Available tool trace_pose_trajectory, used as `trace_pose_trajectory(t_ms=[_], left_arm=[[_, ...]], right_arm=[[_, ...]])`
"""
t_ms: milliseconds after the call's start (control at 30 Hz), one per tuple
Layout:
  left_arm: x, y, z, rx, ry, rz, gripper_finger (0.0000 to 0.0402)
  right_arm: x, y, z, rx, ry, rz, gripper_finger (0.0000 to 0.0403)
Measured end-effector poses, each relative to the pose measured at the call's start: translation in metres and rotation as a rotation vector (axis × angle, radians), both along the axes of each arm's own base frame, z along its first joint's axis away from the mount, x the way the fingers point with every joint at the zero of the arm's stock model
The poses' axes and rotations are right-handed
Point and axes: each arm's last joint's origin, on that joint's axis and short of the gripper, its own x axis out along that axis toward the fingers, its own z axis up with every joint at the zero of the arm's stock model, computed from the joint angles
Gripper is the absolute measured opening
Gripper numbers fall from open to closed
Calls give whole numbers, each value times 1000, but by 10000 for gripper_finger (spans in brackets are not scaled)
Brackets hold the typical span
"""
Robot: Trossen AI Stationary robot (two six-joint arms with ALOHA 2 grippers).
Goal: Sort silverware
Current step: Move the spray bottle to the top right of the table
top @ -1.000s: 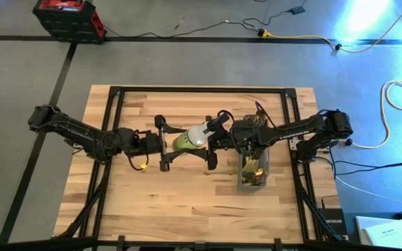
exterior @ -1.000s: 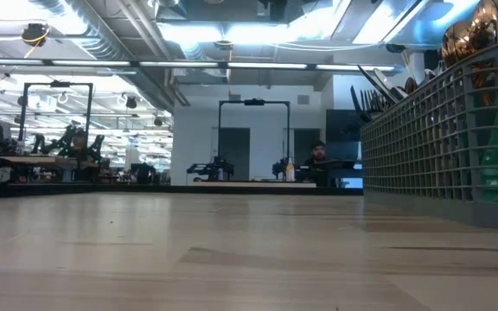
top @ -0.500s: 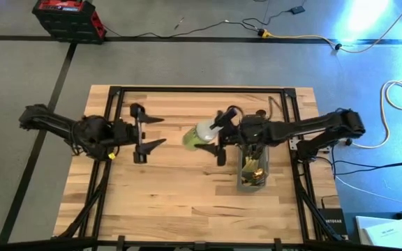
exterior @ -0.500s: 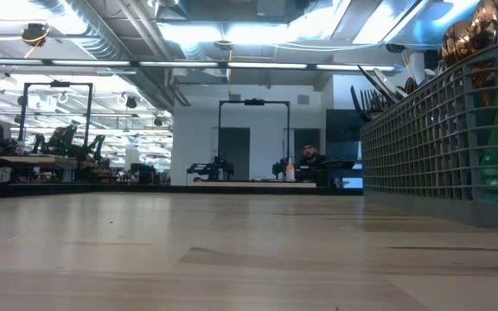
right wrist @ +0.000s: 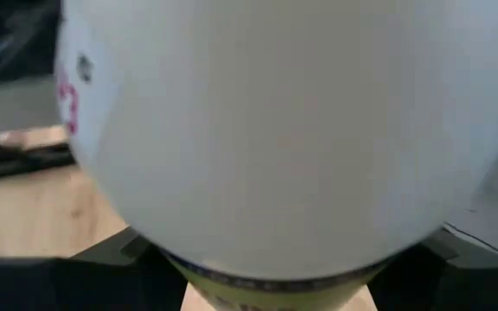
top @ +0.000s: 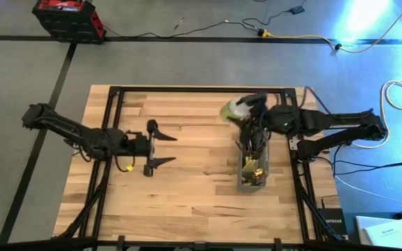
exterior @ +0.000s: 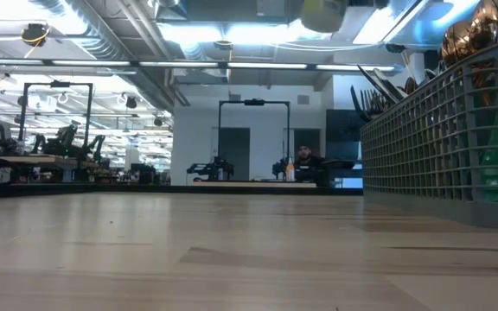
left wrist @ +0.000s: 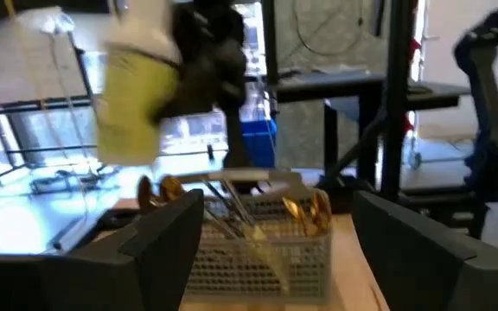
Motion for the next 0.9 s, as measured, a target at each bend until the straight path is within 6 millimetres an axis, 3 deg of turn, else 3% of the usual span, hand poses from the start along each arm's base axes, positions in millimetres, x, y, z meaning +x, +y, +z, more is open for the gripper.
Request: trace_pose_trajectory(t_ms=[267,433,900], left_arm=[[10,-4,-34,-49,11,-4,280],[12,-4,-43,-79,27,-2,280],[25,-8,-65,-92,129,1,280]], right_arm=[[-49,-38,-19,36,-87,-211,253],[-75,-59,-35,48,-167,-421,253],[-107,-110,-121,223,-218,-995,252]])
